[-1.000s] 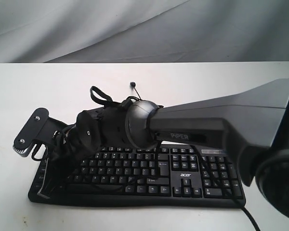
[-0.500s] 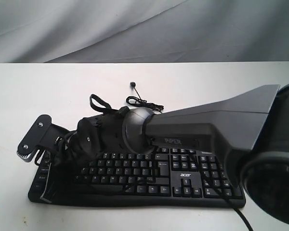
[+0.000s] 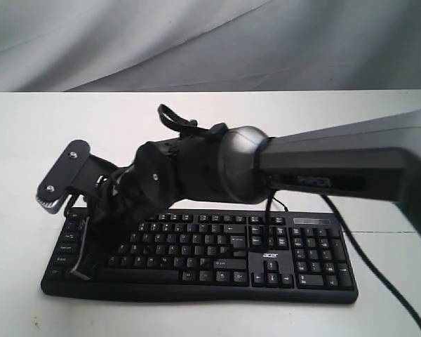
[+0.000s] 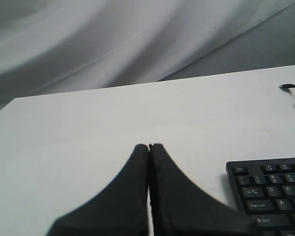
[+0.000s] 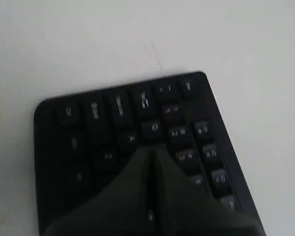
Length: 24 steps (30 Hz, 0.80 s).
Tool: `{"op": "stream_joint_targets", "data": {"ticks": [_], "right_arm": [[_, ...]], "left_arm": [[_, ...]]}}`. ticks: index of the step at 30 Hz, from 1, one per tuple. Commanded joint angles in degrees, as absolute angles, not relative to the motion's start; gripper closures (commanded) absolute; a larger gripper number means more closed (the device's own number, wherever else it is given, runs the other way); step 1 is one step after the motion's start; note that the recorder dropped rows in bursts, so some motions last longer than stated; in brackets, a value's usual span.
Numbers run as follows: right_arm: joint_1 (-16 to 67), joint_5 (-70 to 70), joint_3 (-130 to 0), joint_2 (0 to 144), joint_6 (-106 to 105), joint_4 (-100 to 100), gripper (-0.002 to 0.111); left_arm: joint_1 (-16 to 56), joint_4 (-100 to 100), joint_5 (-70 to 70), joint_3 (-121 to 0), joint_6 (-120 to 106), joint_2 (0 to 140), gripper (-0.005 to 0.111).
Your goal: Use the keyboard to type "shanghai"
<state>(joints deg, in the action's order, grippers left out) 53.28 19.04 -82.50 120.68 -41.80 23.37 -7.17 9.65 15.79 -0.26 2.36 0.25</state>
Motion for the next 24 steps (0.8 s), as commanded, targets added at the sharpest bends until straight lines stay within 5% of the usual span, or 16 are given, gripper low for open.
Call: {"op": "stream_joint_targets", "data": {"ticks": [1, 24], "right_arm": [[51.9, 17.5, -74.5, 114.4, -41.8, 23.4, 0.108], [51.1, 11.2, -63.1, 112.3, -41.9, 24.9, 0.108]], "left_arm": [[-6.7, 9.5, 15.2, 0.0, 2.6, 0.0, 0.107], [-6.7, 9.5, 15.2, 0.0, 2.6, 0.0, 0.107]]}}
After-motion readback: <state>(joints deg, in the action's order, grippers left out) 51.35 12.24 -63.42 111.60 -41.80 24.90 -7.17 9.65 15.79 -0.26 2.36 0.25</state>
